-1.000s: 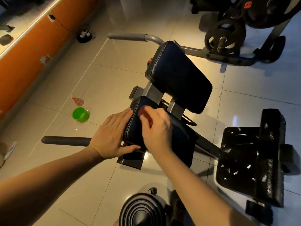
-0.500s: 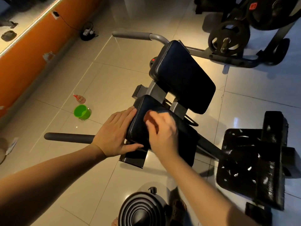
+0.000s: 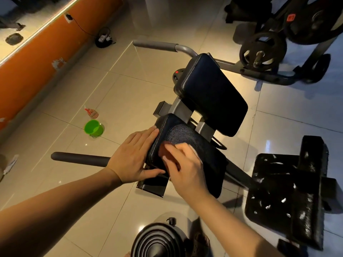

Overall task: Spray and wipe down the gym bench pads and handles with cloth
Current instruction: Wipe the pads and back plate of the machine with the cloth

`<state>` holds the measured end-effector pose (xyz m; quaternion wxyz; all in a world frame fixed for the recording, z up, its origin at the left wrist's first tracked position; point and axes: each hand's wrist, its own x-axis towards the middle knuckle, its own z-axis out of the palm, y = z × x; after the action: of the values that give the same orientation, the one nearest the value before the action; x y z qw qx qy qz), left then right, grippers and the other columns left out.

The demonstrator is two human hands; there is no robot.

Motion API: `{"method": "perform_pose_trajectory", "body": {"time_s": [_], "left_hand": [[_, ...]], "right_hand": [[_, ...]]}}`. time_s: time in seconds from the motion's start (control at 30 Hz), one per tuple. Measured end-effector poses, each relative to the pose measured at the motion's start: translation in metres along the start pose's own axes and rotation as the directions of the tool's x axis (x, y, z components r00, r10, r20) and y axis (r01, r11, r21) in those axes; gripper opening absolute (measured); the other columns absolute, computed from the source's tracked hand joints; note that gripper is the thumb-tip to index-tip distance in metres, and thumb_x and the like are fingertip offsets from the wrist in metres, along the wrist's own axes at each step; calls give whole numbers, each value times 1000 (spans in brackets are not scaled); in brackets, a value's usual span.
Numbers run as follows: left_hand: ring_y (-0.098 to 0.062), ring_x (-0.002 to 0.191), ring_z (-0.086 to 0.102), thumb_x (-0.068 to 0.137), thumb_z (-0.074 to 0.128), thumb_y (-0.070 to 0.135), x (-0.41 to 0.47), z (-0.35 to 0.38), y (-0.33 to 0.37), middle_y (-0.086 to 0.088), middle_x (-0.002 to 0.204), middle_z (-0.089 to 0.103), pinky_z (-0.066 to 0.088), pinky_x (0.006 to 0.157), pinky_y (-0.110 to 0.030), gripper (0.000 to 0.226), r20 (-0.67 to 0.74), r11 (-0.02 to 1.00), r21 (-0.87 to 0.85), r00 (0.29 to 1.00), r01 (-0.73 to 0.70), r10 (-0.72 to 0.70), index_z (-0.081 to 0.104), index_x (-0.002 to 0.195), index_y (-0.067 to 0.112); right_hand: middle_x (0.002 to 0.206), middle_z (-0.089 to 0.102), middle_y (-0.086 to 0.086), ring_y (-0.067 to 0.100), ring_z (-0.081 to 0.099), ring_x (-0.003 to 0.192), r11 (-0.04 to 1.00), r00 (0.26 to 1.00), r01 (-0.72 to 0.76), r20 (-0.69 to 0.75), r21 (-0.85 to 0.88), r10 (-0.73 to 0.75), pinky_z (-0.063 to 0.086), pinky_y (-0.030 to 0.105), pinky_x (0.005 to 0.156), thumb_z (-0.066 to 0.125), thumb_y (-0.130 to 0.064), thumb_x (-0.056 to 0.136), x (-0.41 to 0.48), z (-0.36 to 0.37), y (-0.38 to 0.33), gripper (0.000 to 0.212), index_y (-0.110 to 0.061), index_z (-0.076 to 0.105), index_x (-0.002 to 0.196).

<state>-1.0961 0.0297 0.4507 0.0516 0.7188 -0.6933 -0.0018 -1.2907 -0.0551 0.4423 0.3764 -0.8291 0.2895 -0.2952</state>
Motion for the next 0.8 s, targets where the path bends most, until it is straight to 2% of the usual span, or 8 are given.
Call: {"method": "perform_pose_trajectory", "body": {"time_s": [0.1, 0.23, 0.37, 0.47, 0.53, 0.67, 0.73, 0.8], "left_hand": [[-32, 141, 43, 82, 56, 83, 0, 0, 1, -19, 160, 37, 28, 120, -40, 115, -15, 1000, 1, 1000, -5, 5, 26, 159, 3], [-32, 142, 43, 82, 56, 83, 0, -1, 1, -19, 160, 37, 27, 121, -39, 115, -15, 1000, -1, 1000, -6, 6, 27, 159, 2], [-31, 141, 43, 82, 55, 83, 0, 0, 0, -18, 161, 36, 23, 121, -37, 115, -10, 1000, 1, 1000, -3, 3, 25, 159, 3], [-32, 141, 44, 82, 55, 83, -1, 1, 0, -19, 161, 36, 28, 120, -41, 116, -10, 1000, 4, 1000, -11, 11, 25, 159, 3], [-32, 141, 43, 82, 55, 83, -1, 0, 1, -19, 161, 36, 29, 120, -41, 116, -21, 1000, -4, 1000, -11, 10, 25, 159, 3], [-32, 141, 44, 83, 55, 83, -1, -2, 2, -19, 160, 37, 30, 120, -42, 115, -20, 1000, -14, 1000, -14, 13, 26, 159, 2], [-32, 141, 44, 83, 54, 83, -1, -2, 1, -18, 160, 37, 30, 120, -41, 114, -20, 1000, -17, 1000, -13, 13, 27, 159, 2], [-31, 142, 43, 83, 53, 83, 0, -2, 1, -18, 160, 37, 30, 120, -41, 114, -15, 1000, -16, 1000, -13, 13, 27, 159, 2]], "right_hand": [[103, 60, -1, 19, 58, 96, 992, 993, -112, -52, -62, 108, 52, 27, 75, 60, -24, 100, 1, -15, 41, 27, -13, 71, 122], [117, 59, 2, 19, 54, 110, 940, 932, -333, -176, -75, 316, 53, 35, 89, 60, -26, 101, 72, -5, 49, 32, -15, 67, 131], [107, 58, -3, 15, 54, 102, 991, 984, -136, -114, 18, 137, 49, 24, 80, 61, -25, 100, 42, 8, -1, 28, -17, 67, 126], [103, 59, 2, 19, 57, 95, 998, 997, 64, 35, 6, -64, 54, 34, 75, 60, -25, 99, -17, -5, 14, 28, -15, 65, 124], [101, 58, 1, 21, 57, 94, 998, 999, 27, 40, -63, -25, 55, 39, 73, 59, -27, 98, -4, -15, 44, 28, -16, 66, 123], [113, 59, 2, 22, 56, 108, 954, 954, -282, -136, -105, 267, 56, 41, 87, 60, -27, 101, 70, -7, 53, 32, -15, 67, 129], [115, 59, 1, 20, 54, 110, 959, 951, -279, -148, -39, 271, 54, 35, 89, 60, -25, 101, 77, 1, 28, 31, -14, 67, 129], [110, 58, 0, 17, 54, 104, 990, 985, -140, -98, -4, 139, 52, 31, 84, 60, -24, 100, 45, 3, 6, 28, -15, 67, 126]]}}
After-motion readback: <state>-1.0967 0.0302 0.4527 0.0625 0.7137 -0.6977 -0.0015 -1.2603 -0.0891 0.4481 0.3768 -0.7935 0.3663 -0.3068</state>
